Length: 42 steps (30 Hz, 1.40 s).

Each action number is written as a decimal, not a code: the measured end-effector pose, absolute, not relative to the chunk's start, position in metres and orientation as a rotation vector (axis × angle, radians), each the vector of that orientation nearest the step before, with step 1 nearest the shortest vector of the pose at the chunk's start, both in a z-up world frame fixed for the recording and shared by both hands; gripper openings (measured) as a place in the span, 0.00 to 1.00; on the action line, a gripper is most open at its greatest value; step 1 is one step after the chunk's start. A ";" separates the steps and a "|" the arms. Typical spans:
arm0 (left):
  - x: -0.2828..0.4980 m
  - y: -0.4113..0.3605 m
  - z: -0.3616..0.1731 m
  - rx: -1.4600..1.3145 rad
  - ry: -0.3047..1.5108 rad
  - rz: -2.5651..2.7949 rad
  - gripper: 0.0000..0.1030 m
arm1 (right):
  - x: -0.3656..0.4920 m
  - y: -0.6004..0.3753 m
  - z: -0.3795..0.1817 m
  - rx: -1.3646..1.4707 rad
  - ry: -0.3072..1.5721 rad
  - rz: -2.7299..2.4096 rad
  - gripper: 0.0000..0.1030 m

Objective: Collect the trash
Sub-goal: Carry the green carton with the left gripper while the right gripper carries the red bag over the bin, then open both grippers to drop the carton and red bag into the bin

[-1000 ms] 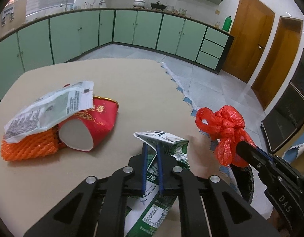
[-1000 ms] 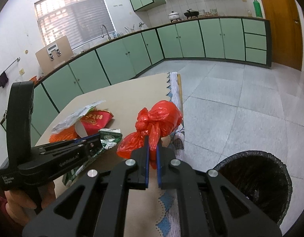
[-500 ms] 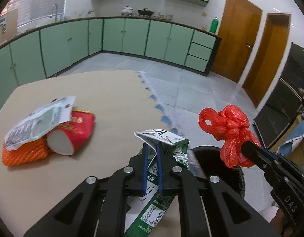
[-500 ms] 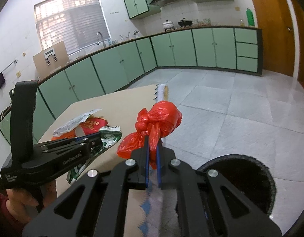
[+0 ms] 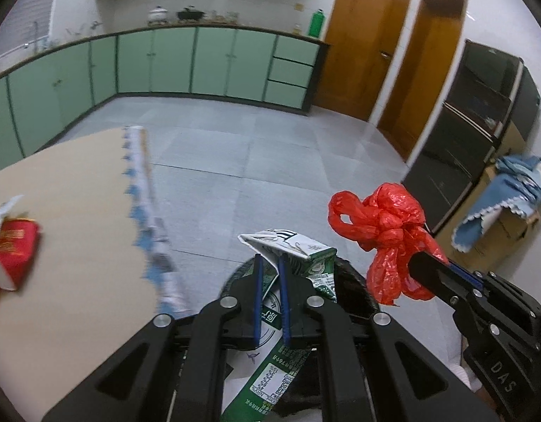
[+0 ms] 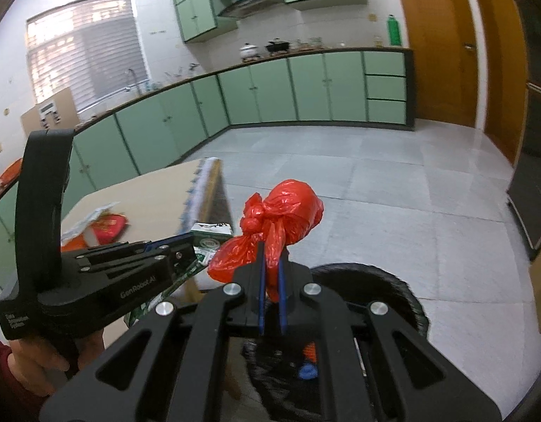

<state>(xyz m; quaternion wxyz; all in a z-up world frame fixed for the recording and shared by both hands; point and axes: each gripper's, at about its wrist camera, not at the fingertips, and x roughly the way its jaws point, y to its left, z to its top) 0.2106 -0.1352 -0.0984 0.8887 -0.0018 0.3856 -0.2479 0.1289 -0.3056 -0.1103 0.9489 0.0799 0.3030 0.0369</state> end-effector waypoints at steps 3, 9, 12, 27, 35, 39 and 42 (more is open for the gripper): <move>0.211 -0.154 -0.104 0.008 0.810 -0.535 0.08 | 0.127 -0.320 -0.118 0.168 0.626 0.040 0.05; 0.217 -0.180 -0.112 0.027 0.815 -0.546 0.08 | 0.126 -0.343 -0.131 0.187 0.636 0.002 0.05; 0.218 -0.187 -0.117 0.033 0.821 -0.549 0.08 | 0.125 -0.350 -0.138 0.195 0.644 -0.012 0.05; 0.228 -0.203 -0.143 0.072 0.910 -0.595 0.35 | 0.132 -0.380 -0.172 0.285 0.712 -0.082 0.23; 0.224 -0.199 -0.148 0.081 0.926 -0.592 0.49 | 0.132 -0.378 -0.172 0.286 0.705 -0.089 0.28; 0.222 -0.195 -0.143 0.076 0.911 -0.582 0.50 | 0.132 -0.372 -0.167 0.276 0.693 -0.085 0.31; 0.220 -0.189 -0.136 0.066 0.894 -0.575 0.55 | 0.129 -0.370 -0.163 0.277 0.682 -0.084 0.39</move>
